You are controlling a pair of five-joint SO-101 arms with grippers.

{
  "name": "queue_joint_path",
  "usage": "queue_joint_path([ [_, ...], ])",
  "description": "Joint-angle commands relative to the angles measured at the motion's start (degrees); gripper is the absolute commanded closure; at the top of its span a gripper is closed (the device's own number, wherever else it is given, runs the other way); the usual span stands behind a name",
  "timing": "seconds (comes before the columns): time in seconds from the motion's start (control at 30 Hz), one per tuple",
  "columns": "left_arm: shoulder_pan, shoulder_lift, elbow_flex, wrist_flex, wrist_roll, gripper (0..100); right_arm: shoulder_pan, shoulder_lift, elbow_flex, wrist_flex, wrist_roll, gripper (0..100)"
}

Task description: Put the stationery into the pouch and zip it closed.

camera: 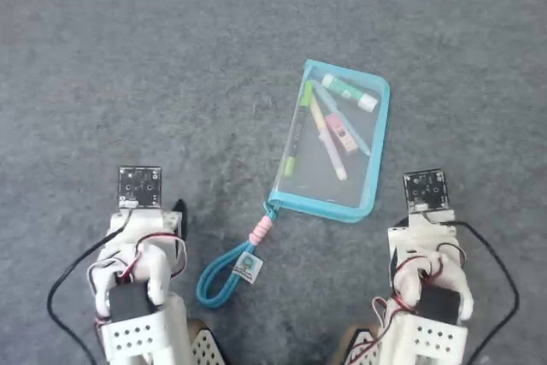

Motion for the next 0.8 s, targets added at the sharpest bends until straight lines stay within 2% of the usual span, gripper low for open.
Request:
queue_joint_path([
  [0.0, -0.18, -1.23, -0.4, 0.79, -0.53, 80, 0.57, -1.27, 1.05, 1.27, 0.53, 98.2],
  [0.17, -0.18, -1.23, -0.4, 0.88, -0.26, 80, 0.31, -1.71, 1.05, 10.33, 0.26, 98.1],
  [0.77, -0.18, -1.23, -0.4, 0.88, -0.26, 80, 0.22, -1.8, 1.05, 9.98, 0.44, 98.1],
])
